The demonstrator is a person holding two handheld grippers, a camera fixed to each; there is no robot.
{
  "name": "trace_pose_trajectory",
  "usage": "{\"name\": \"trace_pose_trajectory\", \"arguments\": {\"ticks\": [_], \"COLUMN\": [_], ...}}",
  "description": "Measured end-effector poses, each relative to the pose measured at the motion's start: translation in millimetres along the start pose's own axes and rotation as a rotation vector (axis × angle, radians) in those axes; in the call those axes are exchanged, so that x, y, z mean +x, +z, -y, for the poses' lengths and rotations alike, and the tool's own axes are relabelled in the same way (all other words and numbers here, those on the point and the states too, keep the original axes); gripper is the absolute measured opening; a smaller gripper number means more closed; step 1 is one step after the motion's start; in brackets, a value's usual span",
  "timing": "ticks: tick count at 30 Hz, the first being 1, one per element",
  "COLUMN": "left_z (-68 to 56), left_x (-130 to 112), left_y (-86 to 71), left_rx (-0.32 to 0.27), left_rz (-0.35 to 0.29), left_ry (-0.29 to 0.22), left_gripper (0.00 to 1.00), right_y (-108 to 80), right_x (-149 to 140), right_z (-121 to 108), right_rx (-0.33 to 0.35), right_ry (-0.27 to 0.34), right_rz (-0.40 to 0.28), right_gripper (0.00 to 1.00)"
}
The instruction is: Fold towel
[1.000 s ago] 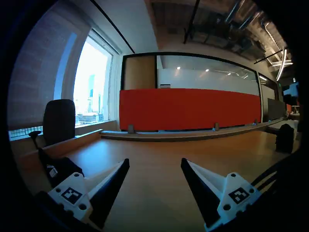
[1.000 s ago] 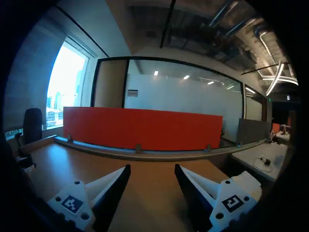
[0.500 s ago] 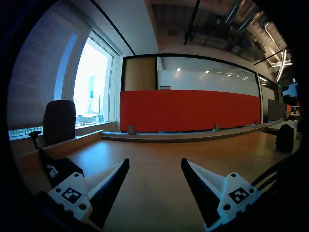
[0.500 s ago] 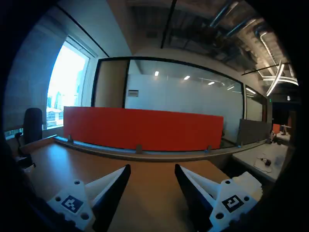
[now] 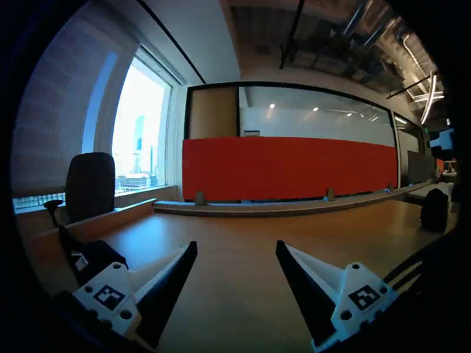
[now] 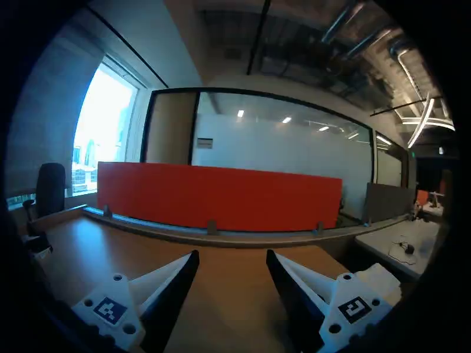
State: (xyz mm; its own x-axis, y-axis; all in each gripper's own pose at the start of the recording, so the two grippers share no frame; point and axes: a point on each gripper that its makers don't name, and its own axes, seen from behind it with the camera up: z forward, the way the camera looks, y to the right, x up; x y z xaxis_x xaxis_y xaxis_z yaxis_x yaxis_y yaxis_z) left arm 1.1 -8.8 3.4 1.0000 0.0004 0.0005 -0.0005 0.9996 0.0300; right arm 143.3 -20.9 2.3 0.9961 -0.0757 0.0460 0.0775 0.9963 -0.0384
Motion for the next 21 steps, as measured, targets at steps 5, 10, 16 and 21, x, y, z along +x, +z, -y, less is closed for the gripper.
{"name": "trace_pose_trajectory", "arguments": {"ticks": [5, 10, 16, 21], "left_z": [-0.3, -0.8, -1.0, -1.3], "left_x": [-0.2, 0.0, -0.2, -0.5], "left_y": [0.2, 0.2, 0.3, 0.2], "left_rx": [0.0, 0.0, 0.0, 0.0], "left_rz": [0.0, 0.0, 0.0, 0.0], "left_ry": [0.0, -0.001, -0.001, -0.001], "left_gripper": [1.0, 1.0, 1.0, 0.99], "right_y": [3.7, 6.4, 7.7, 10.0], "right_x": [-12.3, -31.9, -59.7, -77.7], "right_z": [-7.9, -20.2, -33.1, -39.6], "right_rx": [-0.003, -0.024, -0.028, -0.024], "right_ry": [-0.004, 0.018, 0.061, 0.085], "right_rz": [-0.01, -0.017, -0.016, -0.015], "right_gripper": [0.88, 0.88, 0.88, 0.88]}}
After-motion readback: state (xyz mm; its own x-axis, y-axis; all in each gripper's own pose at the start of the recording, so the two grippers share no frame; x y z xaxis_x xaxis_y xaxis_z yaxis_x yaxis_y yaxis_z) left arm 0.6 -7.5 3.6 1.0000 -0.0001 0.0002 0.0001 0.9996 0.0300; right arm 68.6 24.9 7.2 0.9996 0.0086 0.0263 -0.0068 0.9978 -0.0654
